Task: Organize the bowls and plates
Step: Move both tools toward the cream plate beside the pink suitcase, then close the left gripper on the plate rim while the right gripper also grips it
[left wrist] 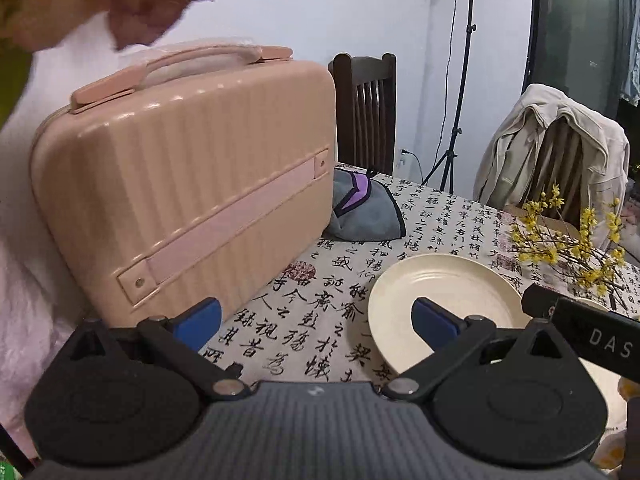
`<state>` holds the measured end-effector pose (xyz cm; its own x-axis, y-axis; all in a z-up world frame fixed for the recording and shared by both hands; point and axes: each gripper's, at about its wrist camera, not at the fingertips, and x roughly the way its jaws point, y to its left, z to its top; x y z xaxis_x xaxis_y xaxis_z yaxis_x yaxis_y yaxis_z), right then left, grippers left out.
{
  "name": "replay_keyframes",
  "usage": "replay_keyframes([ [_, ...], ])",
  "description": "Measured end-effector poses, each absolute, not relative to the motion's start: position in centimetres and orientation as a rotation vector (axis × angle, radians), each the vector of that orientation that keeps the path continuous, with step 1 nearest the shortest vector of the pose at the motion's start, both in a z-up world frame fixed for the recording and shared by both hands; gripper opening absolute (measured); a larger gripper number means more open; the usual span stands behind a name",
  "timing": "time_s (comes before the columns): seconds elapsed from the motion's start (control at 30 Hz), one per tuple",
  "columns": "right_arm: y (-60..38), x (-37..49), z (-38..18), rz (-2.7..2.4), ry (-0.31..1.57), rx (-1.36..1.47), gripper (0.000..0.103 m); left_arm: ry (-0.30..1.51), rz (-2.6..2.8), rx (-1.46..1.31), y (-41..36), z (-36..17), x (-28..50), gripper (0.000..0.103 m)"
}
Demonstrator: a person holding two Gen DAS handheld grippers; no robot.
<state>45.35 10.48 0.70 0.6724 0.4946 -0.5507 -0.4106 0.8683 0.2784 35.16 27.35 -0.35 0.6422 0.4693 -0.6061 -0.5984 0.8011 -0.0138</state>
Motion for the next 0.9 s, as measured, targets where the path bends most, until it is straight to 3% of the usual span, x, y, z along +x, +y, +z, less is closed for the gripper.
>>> replay_keyframes([
  [0.57, 11.7, 52.5, -3.0, 0.490, 0.718, 0.224, 0.102, 0.693, 0.649, -0.278, 29.5, -4.0, 41.6, 0.103],
  [0.9, 11.1, 54.9, -6.5, 0.511, 0.716, 0.227, 0.088, 0.737, 0.642, -0.341, 30.4, -7.1, 44.3, 0.103],
])
